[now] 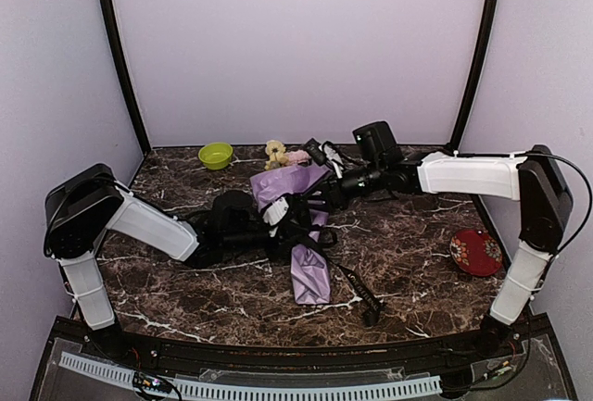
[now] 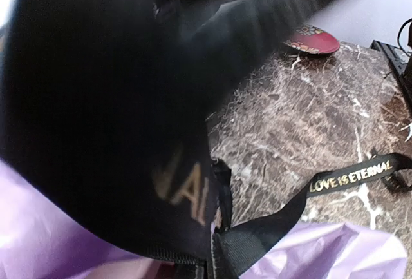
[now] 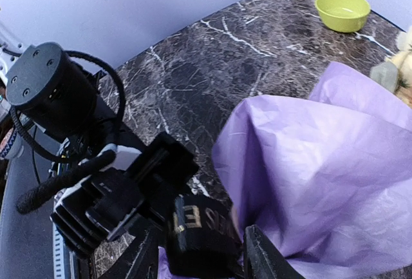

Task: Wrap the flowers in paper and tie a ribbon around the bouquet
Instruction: Cross the half-tied ribbon over the folded bouquet.

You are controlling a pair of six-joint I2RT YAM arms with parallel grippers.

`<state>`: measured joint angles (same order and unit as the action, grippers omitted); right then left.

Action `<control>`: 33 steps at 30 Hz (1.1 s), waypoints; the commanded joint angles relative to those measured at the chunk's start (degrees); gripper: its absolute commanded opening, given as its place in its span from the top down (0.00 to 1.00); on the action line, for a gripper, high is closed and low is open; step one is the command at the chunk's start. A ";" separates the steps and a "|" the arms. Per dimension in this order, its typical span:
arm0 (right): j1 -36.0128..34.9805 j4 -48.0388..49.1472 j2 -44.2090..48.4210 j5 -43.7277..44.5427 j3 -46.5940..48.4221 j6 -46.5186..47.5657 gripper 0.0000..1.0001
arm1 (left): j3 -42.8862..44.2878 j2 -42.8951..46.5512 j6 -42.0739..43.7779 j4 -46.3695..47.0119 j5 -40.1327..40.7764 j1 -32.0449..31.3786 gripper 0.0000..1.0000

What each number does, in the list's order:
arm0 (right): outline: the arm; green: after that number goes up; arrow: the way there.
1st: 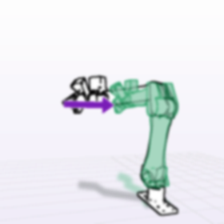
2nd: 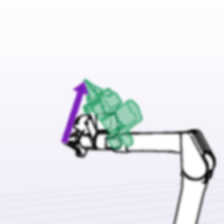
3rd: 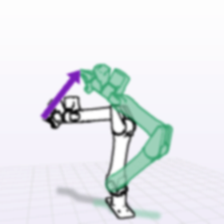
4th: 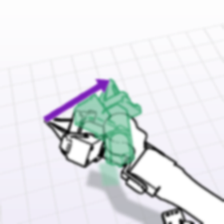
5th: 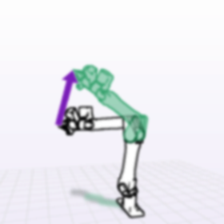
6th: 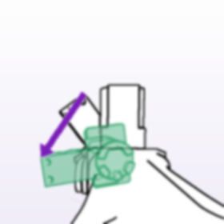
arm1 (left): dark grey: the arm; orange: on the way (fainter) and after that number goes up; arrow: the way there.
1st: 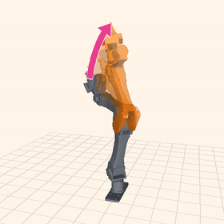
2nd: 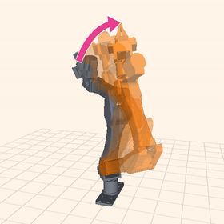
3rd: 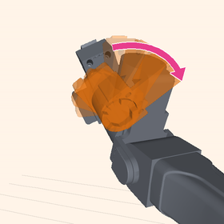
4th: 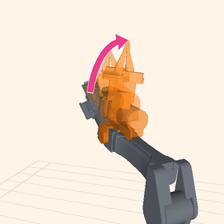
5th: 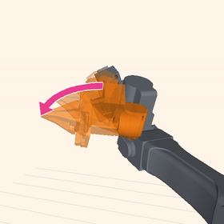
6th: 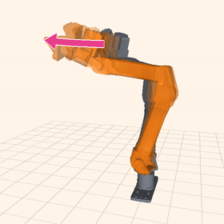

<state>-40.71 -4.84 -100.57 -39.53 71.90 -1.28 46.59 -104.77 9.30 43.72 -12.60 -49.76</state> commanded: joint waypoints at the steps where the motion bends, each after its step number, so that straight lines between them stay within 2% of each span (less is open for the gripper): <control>1: 4.55 1.20 2.51 -0.87 -0.39 -0.89 0.52 | -3.52 2.49 2.70 4.80 0.26 0.11 1.00; 4: 5.70 -1.04 0.60 1.78 0.87 0.94 0.46 | -5.02 2.81 3.65 6.95 0.74 0.12 1.00; 7: 5.86 -2.82 -3.15 2.72 2.76 1.81 0.47 | -6.37 2.80 4.10 9.77 0.37 0.11 1.00; 9: 5.81 -3.90 -5.49 2.01 4.11 2.60 0.54 | -7.37 2.85 4.73 11.90 -0.72 0.17 1.00; 12: 5.50 -5.66 -8.03 1.20 5.84 4.29 0.76 | -8.59 3.34 5.78 14.26 -1.69 0.10 1.00; 14: 5.03 -5.98 -8.92 -0.68 6.06 6.21 0.83 | -9.72 4.13 6.66 16.19 -1.78 0.11 1.00; 16: 4.92 -6.92 -9.94 -3.26 6.25 8.42 0.85 | -10.52 4.67 7.90 18.25 -1.71 0.11 1.00; 23: 4.67 -11.55 -13.95 -6.63 8.57 13.06 0.86 | -9.53 5.00 9.42 19.07 -4.13 0.13 1.00; 27: 4.48 -14.06 -14.96 -12.39 9.01 16.78 0.87 | -9.49 4.49 9.57 19.61 -3.18 0.18 1.00; 33: 4.33 -23.74 -16.57 -19.51 10.51 25.44 0.86 | -9.15 3.67 9.71 19.64 -2.70 0.27 1.00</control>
<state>-35.81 -21.50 -115.61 -52.16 80.07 16.86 36.93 -101.86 17.93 60.16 -14.98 -49.67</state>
